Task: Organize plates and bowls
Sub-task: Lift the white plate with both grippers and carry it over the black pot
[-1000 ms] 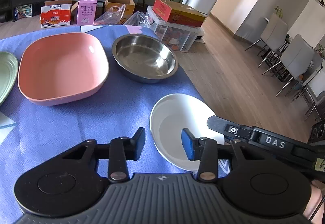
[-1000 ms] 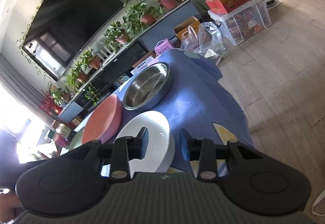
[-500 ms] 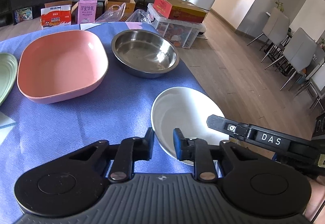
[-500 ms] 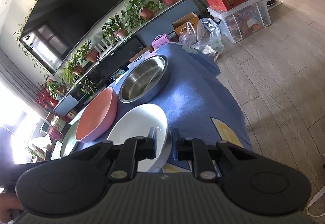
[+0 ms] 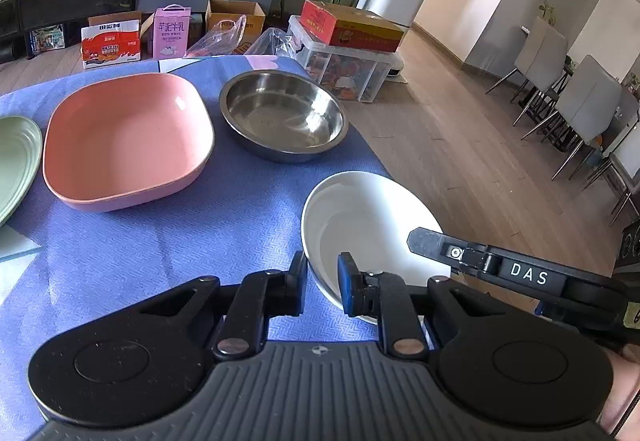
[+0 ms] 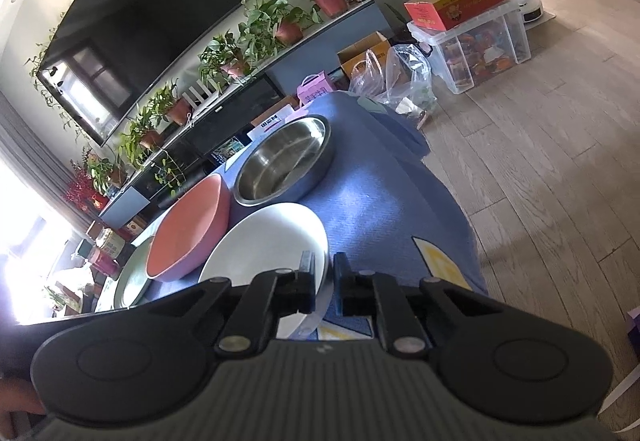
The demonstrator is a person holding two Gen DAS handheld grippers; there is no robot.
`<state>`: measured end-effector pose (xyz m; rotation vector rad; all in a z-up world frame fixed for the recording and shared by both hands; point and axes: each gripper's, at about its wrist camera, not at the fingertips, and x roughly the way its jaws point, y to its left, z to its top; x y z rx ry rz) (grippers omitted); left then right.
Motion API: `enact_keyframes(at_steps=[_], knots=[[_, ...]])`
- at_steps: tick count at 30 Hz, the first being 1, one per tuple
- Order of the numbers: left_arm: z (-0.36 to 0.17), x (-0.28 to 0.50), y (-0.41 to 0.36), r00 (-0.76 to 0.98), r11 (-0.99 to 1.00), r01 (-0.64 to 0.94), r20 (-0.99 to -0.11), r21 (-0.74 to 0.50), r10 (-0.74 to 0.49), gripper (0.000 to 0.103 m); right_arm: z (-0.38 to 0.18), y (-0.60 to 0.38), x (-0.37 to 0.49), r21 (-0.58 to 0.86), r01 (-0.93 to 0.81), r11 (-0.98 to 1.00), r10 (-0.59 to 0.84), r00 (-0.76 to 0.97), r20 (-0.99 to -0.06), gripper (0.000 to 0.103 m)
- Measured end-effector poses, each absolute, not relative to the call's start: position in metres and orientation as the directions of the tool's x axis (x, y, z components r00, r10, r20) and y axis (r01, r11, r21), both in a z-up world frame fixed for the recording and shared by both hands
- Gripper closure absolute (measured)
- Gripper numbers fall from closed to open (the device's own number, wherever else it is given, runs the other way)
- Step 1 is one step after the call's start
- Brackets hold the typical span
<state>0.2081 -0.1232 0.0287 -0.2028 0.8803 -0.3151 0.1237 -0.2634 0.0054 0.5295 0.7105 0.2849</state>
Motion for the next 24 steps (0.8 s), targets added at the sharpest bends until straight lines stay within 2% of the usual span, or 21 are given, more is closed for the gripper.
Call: enact_keyframes(at_steps=[13, 24], knots=[[0.046, 0.188, -0.110, 0.627, 0.939, 0.183, -0.700, -0.293, -0.341, 0.088, 0.014, -0.253, 0.113, 0.549, -0.115, 0.828, 0.441, 0.738, -0.511, 0.058], [0.082, 0.135, -0.082, 0.696, 0.940, 0.186, -0.638, -0.285, -0.330, 0.088, 0.038, -0.227, 0.082, 0.532, -0.206, 0.821, 0.480, 0.755, -0.448, 0.058]])
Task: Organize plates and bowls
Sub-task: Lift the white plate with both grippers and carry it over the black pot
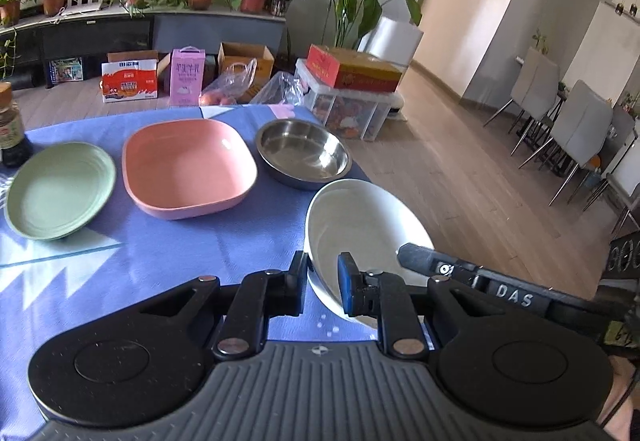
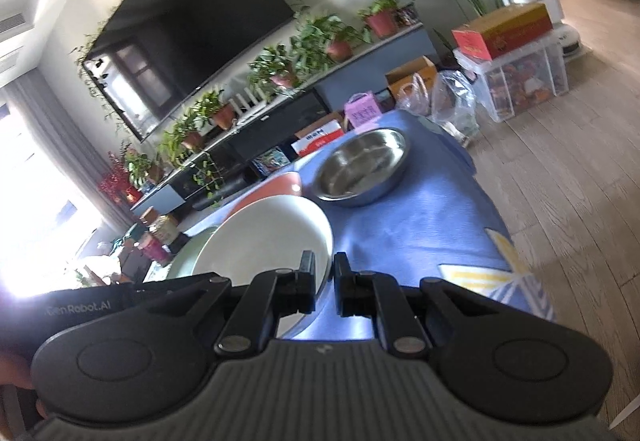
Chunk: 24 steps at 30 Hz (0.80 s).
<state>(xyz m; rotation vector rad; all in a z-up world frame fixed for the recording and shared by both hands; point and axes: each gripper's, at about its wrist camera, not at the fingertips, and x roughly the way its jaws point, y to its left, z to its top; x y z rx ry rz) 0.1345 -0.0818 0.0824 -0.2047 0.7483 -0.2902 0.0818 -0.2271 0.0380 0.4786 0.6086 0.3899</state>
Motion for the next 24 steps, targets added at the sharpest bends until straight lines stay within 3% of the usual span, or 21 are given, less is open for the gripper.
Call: enact_keyframes(at_steps=[24], knots=[[0.118, -0.002, -0.028, 0.767, 0.932, 0.190, -0.546, -0.310, -0.338, 0.088, 0.080, -0.181, -0.009, 0.477, -0.328, 0.816, 0.531, 0.752, -0.391, 0.058]])
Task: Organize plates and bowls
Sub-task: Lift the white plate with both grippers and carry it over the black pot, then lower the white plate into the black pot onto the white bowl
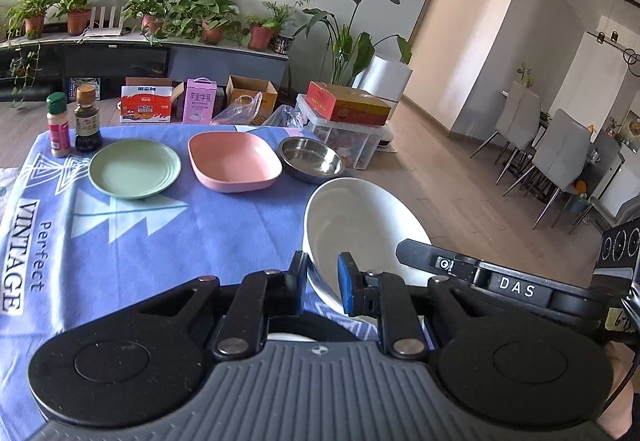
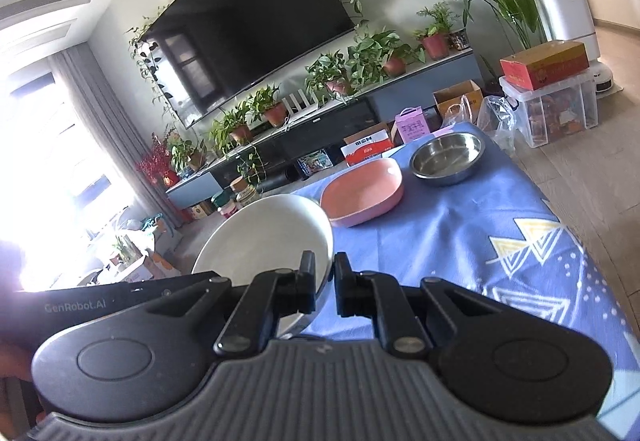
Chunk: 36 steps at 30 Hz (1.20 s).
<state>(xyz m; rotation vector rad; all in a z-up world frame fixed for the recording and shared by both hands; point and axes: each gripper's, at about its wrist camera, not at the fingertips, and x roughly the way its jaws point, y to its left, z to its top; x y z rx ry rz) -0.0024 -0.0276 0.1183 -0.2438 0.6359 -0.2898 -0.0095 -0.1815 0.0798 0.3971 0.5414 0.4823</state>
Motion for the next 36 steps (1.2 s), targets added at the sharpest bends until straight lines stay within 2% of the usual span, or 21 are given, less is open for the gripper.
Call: enact_keyframes(at_steps=[14, 36], knots=[[0.099, -0.052, -0.007, 0.757, 0.928, 0.160, -0.562, -0.336, -0.333, 0.088, 0.066, -0.156, -0.049, 0.442, -0.343, 0.829, 0.534, 0.724, -0.438, 0.057], [0.041, -0.050, 0.010, 0.695, 0.933, 0.107, -0.645, -0.343, -0.317, 0.088, 0.025, -0.120, -0.060, 0.349, -0.338, 0.874, 0.484, 0.666, -0.568, 0.057]])
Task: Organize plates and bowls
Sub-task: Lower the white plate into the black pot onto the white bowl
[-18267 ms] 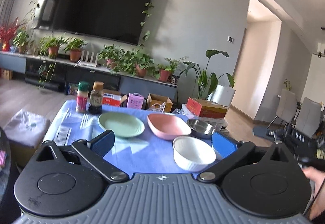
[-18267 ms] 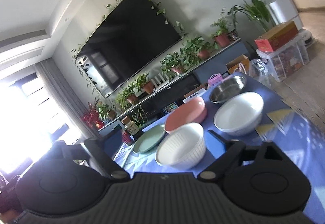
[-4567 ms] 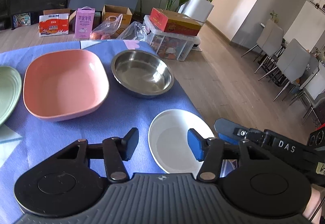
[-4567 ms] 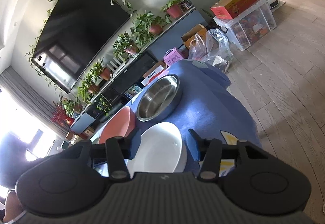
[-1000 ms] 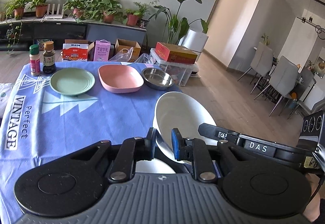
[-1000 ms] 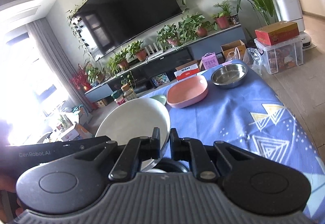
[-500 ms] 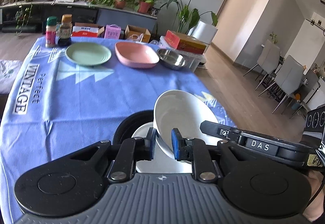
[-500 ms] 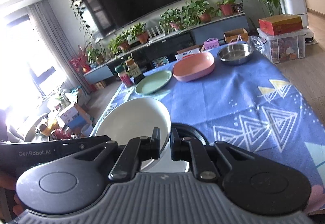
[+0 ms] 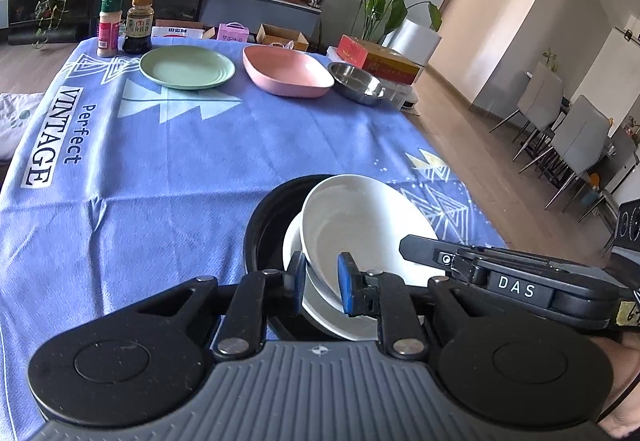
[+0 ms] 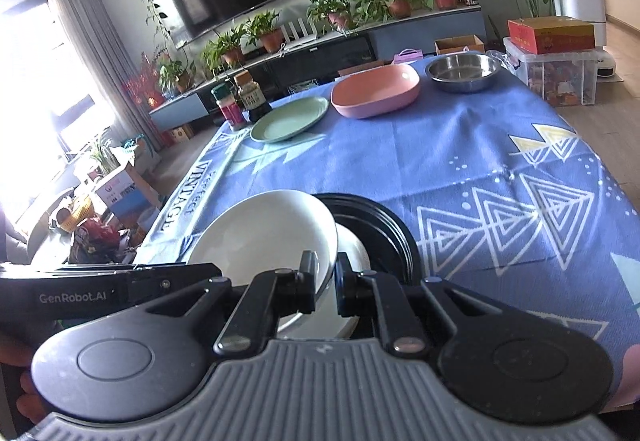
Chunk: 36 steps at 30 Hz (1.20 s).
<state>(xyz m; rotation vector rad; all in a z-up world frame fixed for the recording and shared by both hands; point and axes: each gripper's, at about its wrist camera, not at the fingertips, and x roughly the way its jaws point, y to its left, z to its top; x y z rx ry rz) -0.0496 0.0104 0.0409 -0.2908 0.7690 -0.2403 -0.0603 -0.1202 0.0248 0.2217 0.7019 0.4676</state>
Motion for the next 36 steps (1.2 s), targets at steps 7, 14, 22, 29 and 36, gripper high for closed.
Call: enact_keyframes(at_steps=[7, 14, 22, 29, 36], knots=[[0.038, -0.049, 0.008, 0.692, 0.939, 0.115, -0.653, -0.324, -0.309, 0.088, 0.020, -0.117, -0.060, 0.343, -0.331, 0.879, 0.476, 0.659, -0.582, 0.056], [0.039, -0.049, 0.003, 0.695, 0.951, 0.136, -0.657, -0.279, -0.292, 0.084, 0.020, -0.115, -0.060, 0.333, -0.334, 0.882, 0.472, 0.655, -0.590, 0.055], [0.042, -0.052, -0.009, 0.694, 0.961, 0.187, -0.665, -0.204, -0.277, 0.072, 0.019, -0.116, -0.059, 0.348, -0.331, 0.877, 0.479, 0.654, -0.585, 0.055], [0.045, -0.054, -0.017, 0.695, 0.963, 0.223, -0.667, -0.152, -0.267, 0.069, 0.021, -0.118, -0.061, 0.337, -0.330, 0.882, 0.471, 0.662, -0.583, 0.054], [0.050, -0.056, -0.026, 0.706, 0.964, 0.259, -0.669, -0.062, -0.232, 0.064, 0.021, -0.121, -0.060, 0.350, -0.334, 0.875, 0.482, 0.655, -0.582, 0.054]])
